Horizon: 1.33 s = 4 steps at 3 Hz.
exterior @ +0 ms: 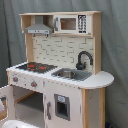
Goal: Play with the kitchen
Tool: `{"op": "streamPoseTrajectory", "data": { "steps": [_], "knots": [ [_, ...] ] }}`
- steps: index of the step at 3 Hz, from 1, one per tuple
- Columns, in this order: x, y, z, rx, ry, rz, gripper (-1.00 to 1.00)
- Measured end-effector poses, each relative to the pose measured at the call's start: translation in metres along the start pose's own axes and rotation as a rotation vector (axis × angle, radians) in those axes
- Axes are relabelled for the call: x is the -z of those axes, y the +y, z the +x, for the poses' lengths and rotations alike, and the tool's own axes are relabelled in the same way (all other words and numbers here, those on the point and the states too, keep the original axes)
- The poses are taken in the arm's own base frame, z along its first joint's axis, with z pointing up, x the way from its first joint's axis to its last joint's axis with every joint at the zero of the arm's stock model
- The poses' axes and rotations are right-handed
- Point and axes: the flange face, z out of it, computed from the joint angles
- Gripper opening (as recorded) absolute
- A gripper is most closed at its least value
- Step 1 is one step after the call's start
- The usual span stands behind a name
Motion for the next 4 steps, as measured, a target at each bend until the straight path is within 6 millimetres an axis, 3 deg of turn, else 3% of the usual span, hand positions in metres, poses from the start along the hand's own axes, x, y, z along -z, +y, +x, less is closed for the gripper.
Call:
{"op": "streamPoseTrajectory", "data": {
  "steps": [2,4],
  "knots": [
    [0.028,-0.015,-0.004,0.036,-0.083,-0.054,1.0],
    [0.045,-0.014,-0.005,0.111,-0.246,-0.165,1.0]
  ]
}}
